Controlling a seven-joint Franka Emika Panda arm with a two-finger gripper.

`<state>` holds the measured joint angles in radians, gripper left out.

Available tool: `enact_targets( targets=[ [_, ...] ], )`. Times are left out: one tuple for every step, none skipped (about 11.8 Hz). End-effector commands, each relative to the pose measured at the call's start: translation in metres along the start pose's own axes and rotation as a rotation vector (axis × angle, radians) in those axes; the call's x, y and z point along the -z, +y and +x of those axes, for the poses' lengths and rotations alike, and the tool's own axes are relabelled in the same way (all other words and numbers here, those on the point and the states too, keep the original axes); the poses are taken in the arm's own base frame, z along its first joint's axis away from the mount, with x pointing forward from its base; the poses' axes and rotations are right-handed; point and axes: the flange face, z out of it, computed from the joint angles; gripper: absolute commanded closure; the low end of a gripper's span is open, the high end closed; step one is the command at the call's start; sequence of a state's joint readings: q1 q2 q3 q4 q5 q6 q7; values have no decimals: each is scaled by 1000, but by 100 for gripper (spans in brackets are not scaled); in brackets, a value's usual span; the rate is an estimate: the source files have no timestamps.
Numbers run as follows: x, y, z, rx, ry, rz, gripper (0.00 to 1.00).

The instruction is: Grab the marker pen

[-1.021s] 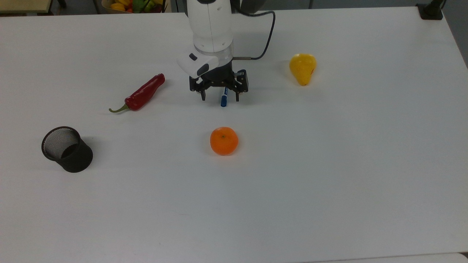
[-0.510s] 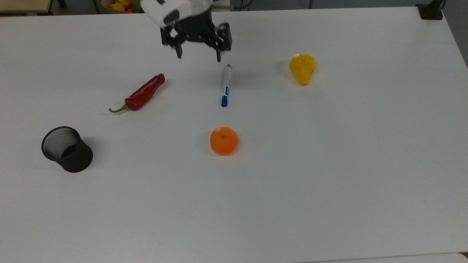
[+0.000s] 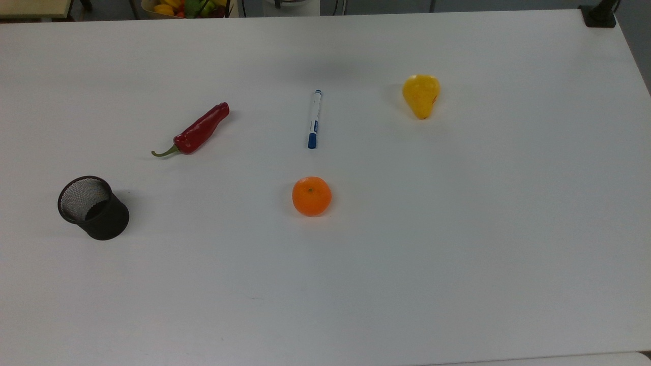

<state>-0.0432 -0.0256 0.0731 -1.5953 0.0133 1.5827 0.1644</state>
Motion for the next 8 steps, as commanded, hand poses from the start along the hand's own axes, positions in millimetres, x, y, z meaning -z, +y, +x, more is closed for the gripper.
enact_targets(
  targets=[
    [11,-13,-8,12,6,6,0],
    [10,-13,-6,17,10,10,0],
    [9,-13,-4,29,16,11,0],
    [10,-15,0,61,52,17,0],
    [10,-15,2,80,67,19,0],
    [9,-13,7,96,83,18,0],
    [9,-8,10,131,99,17,0],
    [7,-7,11,156,98,19,0]
  ],
)
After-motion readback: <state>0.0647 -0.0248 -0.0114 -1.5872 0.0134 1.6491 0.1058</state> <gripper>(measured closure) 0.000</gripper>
